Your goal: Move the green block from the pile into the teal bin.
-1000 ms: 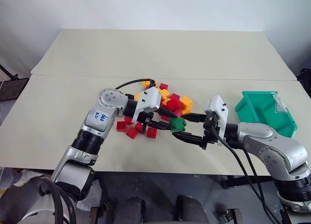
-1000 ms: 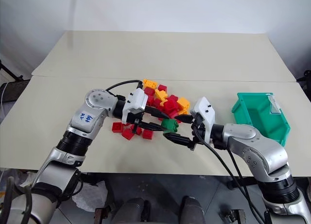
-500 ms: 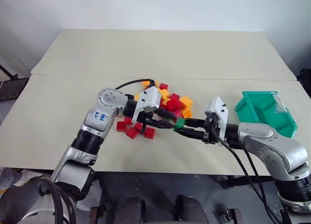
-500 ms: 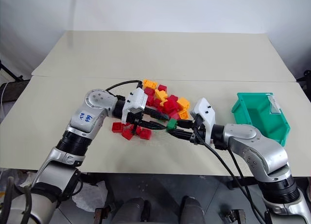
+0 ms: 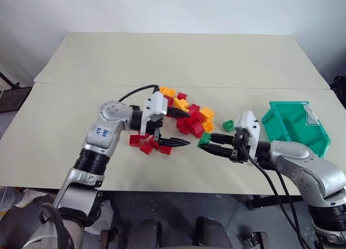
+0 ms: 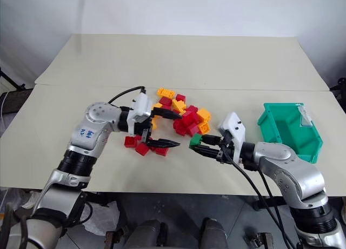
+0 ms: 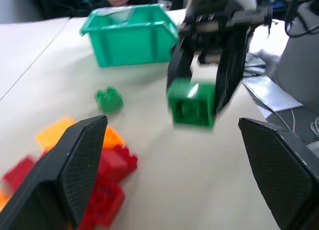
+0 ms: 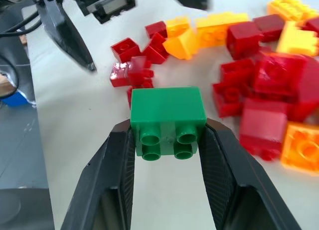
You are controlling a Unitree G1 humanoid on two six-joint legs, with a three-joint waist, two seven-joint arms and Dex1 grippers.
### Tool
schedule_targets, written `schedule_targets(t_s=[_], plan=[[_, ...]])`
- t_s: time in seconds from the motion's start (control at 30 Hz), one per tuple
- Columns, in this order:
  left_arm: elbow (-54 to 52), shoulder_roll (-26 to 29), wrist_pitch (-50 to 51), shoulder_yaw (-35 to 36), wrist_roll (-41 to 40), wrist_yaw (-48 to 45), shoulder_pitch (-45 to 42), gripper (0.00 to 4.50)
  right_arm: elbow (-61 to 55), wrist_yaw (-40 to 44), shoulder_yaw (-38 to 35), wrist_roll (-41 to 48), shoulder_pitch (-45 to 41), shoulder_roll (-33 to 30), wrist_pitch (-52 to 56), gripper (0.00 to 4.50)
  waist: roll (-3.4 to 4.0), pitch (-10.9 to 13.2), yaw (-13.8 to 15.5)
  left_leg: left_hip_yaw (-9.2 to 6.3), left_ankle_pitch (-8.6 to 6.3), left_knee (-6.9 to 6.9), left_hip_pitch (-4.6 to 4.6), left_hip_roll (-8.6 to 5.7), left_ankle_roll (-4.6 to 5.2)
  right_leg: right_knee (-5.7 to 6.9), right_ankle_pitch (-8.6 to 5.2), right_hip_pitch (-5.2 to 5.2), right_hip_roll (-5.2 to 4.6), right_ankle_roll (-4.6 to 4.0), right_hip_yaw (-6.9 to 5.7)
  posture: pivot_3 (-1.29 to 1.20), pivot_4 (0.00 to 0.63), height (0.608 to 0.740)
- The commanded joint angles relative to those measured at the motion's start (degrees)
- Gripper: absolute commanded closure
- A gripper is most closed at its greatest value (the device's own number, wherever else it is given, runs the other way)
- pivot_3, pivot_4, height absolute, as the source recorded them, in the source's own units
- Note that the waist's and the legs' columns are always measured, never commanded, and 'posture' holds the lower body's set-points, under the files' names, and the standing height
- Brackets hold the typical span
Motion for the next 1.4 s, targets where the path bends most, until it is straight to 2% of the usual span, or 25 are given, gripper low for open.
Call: schedule_targets(t_s=[0.03,0.23,0.4,0.6,0.77,1.03,1.33,1.4], plan=[[-4.1,1.9,-1.1,3.3,-2.2,0.3,3.3,0.06,-2.6,1.3,-7.6,0.6,3.6,-0.6,-5.3,3.06,0.0,0.0,0.0,0.0,0.0,-0.01,0.0,0.0,0.0,0.0,0.0,0.0,0.0,0.0,0.0,0.0,0.15,0.74],[-10.0,3.8,-3.2,9.6,-4.1,4.9,13.3,0.0,-1.9,0.4,-22.3,-0.4,12.4,2.2,-16.4,3.06,0.0,0.0,0.1,0.0,0.0,-0.02,0.03,0.0,0.0,-0.02,0.02,0.03,-0.01,0.03,0.02,0.0,0.15,0.74],[-17.2,3.9,-1.7,14.5,-7.3,10.0,22.6,0.0,0.5,-2.6,-32.5,-2.0,18.9,1.7,-19.0,3.06,0.0,0.0,0.1,0.0,-0.01,-0.12,0.12,0.02,-0.01,-0.04,0.02,0.05,-0.02,0.03,0.09,0.0,0.15,0.74],[-22.7,2.6,-0.3,15.5,-8.6,15.8,29.4,0.0,6.2,-7.6,-35.7,-5.8,18.7,1.1,-19.9,3.06,0.02,0.0,0.0,-0.06,-0.01,-0.12,0.24,0.04,0.01,-0.07,0.02,0.07,-0.02,0.02,0.29,0.0,0.15,0.74],[-26.7,0.1,1.2,14.7,-9.4,20.9,30.9,0.0,12.5,-9.0,-34.4,-6.8,14.6,-0.4,-18.9,3.06,0.08,0.0,0.0,-0.11,-0.01,-0.12,0.25,0.03,0.02,-0.1,0.02,0.07,-0.02,0.0,0.35,0.0,0.15,0.74],[-28.5,0.4,0.9,14.6,-8.9,23.2,32.5,0.0,20.5,-11.0,-33.7,-7.6,10.5,-2.5,-15.4,3.06,0.15,0.0,0.1,0.04,0.0,-0.13,0.2,0.02,0.02,-0.14,0.03,0.07,-0.02,0.0,0.29,0.0,0.15,0.74],[-28.5,1.2,0.8,14.7,-8.7,24.3,32.9,0.0,20.5,-6.5,-34.2,-6.4,8.9,-4.0,-17.2,0.03,0.22,0.0,0.0,0.06,0.0,-0.13,0.21,0.02,0.02,-0.17,0.02,0.07,-0.02,0.0,0.3,0.0,0.15,0.74],[-28.3,1.8,0.3,14.9,-8.7,23.8,33.4,0.0,19.3,-4.7,-34.5,-5.3,9.6,-4.2,-16.9,0.03,0.22,0.0,0.0,0.07,0.0,-0.14,0.21,0.02,0.03,-0.17,0.03,0.07,-0.02,0.0,0.3,0.0,0.15,0.74]])
